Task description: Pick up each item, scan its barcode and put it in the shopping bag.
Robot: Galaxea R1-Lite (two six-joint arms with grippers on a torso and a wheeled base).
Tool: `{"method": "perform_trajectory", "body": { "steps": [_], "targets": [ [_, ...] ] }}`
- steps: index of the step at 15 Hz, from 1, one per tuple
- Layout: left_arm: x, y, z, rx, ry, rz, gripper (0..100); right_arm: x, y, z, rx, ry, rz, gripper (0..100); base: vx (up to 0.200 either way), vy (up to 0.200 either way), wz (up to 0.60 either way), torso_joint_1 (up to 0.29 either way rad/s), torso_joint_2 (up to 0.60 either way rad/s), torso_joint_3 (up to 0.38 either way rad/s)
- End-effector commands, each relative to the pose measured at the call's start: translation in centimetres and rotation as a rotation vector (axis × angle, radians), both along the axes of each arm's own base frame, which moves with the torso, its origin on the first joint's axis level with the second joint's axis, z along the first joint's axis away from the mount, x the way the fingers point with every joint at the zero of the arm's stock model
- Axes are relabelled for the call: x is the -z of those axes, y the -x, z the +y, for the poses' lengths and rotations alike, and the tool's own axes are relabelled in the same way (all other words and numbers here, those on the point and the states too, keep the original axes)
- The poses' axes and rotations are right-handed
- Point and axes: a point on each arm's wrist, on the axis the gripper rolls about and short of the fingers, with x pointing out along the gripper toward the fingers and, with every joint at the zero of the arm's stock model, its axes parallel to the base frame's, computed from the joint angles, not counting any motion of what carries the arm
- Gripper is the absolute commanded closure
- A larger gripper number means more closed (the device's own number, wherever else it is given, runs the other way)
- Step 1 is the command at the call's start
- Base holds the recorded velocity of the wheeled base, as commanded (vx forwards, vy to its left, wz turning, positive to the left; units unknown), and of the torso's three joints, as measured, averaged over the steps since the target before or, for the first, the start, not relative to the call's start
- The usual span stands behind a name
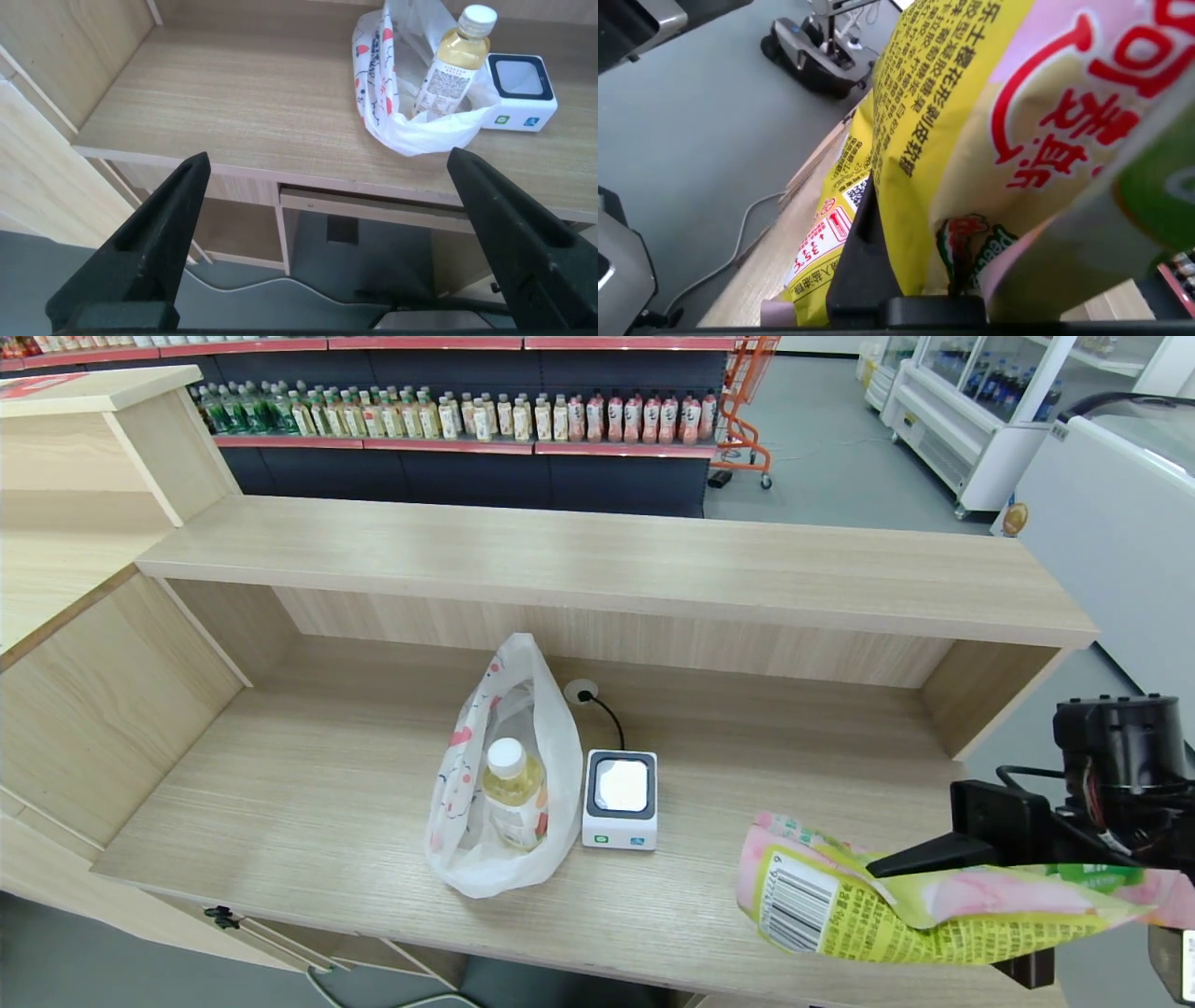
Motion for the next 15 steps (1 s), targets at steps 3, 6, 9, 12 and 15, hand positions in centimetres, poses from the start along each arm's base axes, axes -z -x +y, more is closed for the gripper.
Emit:
{"method": "perform_trajectory", "body": {
  "steps": [3,6,9,12,15],
  "targets": [
    [0.0,0.0,0.0,0.000,0.000,-0.001,0,-0.3,2.7,-1.0,0.024,0.000,-0.023,100,0.000,0.000,0.00,0.000,0.00,0.000],
    [0.0,0.0,0.0,0.001,0.000,-0.001,0,-0.6,3.4,-1.2,0.028,-0.001,-0.041,100,0.000,0.000,0.00,0.000,0.00,0.000],
    [0.0,0.0,0.0,0.000,0.000,-0.001,0,-0.6,3.6,-1.1,0.024,-0.002,-0.043,100,0.000,0.000,0.00,0.000,0.00,0.000],
    [0.0,0.0,0.0,0.000,0.000,-0.001,0,-0.7,3.7,-1.2,0.025,-0.003,-0.050,100,0.000,0.000,0.00,0.000,0.00,0.000],
    [0.0,0.0,0.0,0.000,0.000,-0.001,0,-0.6,4.0,-1.2,0.027,-0.001,-0.043,100,0.000,0.000,0.00,0.000,0.00,0.000]
  ]
}}
